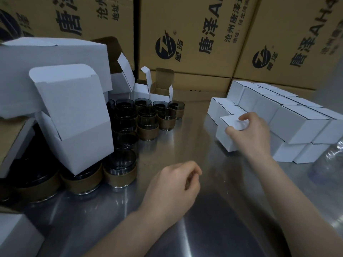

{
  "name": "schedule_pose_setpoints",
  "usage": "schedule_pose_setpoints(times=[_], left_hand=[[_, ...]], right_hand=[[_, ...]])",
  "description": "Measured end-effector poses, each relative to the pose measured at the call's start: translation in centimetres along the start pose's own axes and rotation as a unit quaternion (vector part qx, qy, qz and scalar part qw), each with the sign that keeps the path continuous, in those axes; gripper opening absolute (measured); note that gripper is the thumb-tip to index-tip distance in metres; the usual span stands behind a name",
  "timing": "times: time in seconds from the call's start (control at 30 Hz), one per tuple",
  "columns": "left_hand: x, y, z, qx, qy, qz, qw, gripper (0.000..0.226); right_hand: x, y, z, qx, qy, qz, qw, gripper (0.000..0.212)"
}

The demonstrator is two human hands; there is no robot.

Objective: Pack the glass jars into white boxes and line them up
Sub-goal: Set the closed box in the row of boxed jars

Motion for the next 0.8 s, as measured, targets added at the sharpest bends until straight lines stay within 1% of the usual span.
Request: schedule_pose_setpoints(times=[0.1,0.27,0.47,0.6,0.73,0.8], left_hand=[[0.0,0.2,0.1,0.003,-0.004,0.007,1.0,0.015],[0.0,0.5,0.4,0.011,-0.018,0.017,1.0,0.014],[-0.1,0.7,0.5,0.023,-0.028,0.023,0.999,0.017],[-0.1,0.9,0.6,0.034,-0.033,0.028,0.999,0.02],[-0.1,0.9,0.7,0.032,-0.036,0.03,0.998,0.01],[-0.2,0.9,0.7,0.035,-0.036,0.031,0.998,0.01]], right_hand=[[0.1,0.3,-0.3,-0.017,0.02,0.003,1.0,0.041],[0.6,1.2,0.1,-0.038,0.017,0.018,0.999,0.041],[0.9,2.1,0.3,-0.055,0.032,0.031,0.998,0.032],[0.9,2.3,0.0,-0.088,0.051,0.03,0.994,0.03],[1.0,2.4,-0.1,-0.119,0.056,0.032,0.991,0.03],[1.1,2.4,-0.1,-0.134,0.057,0.028,0.989,0.031]])
Point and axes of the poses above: each hand's wrist, its own x-axis towards the middle knuckle, its own z-axis out of the palm, y = z × x, the point moved 10 cm from there along x, towards the middle knuckle, and after that the axes turned 12 degrees about -y, right-handed, at the moved point
